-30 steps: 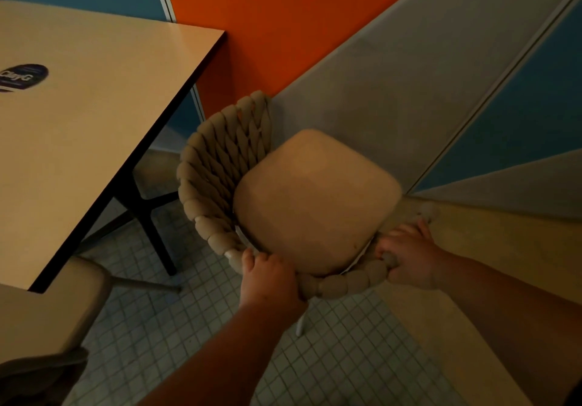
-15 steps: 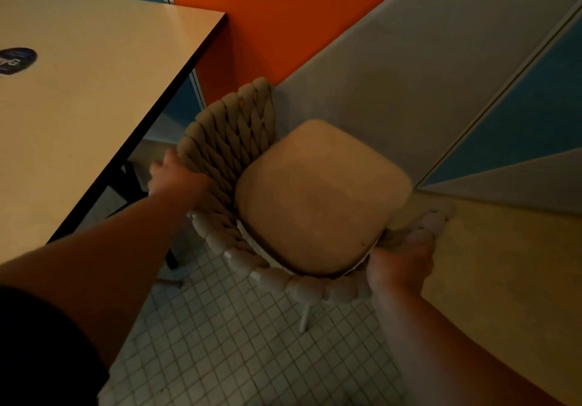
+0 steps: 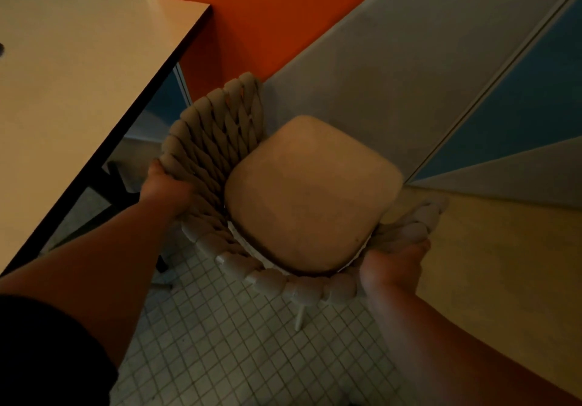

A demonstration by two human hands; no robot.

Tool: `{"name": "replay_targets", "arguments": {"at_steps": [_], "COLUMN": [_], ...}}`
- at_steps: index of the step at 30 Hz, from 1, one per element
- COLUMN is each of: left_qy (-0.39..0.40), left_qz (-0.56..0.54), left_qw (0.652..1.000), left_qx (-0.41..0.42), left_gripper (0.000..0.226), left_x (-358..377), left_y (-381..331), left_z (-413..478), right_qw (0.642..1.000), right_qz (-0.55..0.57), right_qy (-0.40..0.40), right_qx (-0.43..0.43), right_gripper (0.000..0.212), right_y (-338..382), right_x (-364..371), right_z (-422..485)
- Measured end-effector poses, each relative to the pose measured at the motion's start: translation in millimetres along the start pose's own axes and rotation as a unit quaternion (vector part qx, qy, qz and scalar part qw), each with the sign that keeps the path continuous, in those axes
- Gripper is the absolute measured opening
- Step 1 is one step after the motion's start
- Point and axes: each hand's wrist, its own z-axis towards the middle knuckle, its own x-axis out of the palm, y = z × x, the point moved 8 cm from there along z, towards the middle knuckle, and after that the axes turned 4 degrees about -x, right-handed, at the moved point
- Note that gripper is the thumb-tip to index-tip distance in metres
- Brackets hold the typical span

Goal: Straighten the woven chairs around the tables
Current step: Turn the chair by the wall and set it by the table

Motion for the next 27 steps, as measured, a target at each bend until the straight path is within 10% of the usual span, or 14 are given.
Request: {"name": "replay_targets", "arguments": {"at_steps": [19, 27], "left_qy": [-0.087, -0.062], "left_qz": [-0.17, -0.121], "left_qw": [0.97, 0.975], "left_qx": [-0.15, -0.174], "left_gripper": [0.081, 0.09], "left_x": [54, 54], "left_y": [58, 58], "left_z": [-121, -119], "right_qw": [0.973, 0.972], "right_qz": [-0.11, -0.13], "right_qy": [0.118, 0.135], "right_qx": [-0.164, -0.139], "right_gripper": [0.066, 0.088], "right_y": [75, 74], "right_x": [-13, -18], "right_z": [120, 120]}}
